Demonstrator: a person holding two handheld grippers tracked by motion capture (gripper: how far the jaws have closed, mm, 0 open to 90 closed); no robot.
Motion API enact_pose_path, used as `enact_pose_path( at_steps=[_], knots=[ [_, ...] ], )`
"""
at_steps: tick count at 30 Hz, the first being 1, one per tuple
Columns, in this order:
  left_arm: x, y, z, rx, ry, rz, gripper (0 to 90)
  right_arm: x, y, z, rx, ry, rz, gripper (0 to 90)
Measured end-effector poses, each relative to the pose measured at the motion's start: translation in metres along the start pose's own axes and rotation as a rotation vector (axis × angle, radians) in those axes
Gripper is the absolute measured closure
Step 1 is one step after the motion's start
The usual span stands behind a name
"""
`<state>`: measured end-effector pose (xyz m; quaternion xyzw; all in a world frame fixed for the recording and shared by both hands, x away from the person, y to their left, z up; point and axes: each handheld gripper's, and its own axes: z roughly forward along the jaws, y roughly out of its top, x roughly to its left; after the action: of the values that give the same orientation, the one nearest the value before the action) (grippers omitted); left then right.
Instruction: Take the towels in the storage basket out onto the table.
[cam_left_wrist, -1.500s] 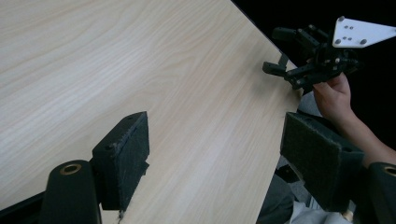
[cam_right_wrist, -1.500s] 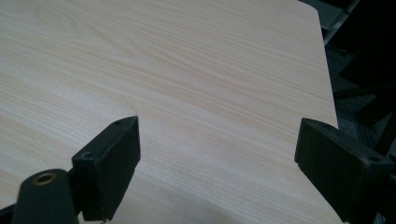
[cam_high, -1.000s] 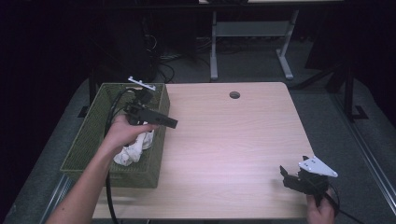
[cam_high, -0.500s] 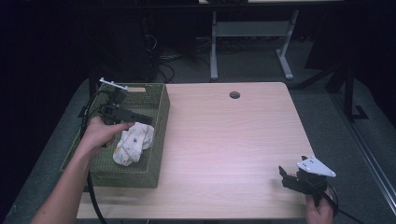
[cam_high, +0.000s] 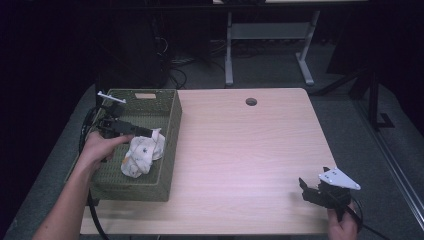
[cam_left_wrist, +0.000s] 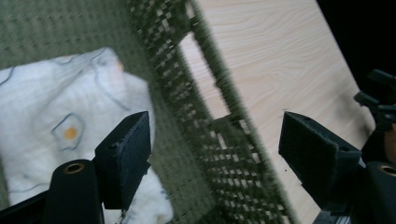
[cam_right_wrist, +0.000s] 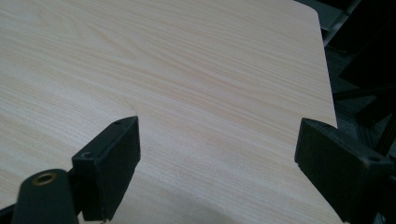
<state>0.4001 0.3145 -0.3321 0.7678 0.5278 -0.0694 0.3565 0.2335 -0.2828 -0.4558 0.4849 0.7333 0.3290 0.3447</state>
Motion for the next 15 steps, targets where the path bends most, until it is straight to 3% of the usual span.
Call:
enact_pose_path(
  at_steps=[9,15],
  knots=[
    [0.031,-0.013,0.020,0.078,0.093,-0.072,25.2,0.000,0.000,0.000,0.001,0.000,-0.001,13.9],
    [0.040,-0.014,0.028,0.110,0.127,-0.107,25.2,0.000,0.000,0.000,0.002,0.000,-0.002,13.9]
  ],
)
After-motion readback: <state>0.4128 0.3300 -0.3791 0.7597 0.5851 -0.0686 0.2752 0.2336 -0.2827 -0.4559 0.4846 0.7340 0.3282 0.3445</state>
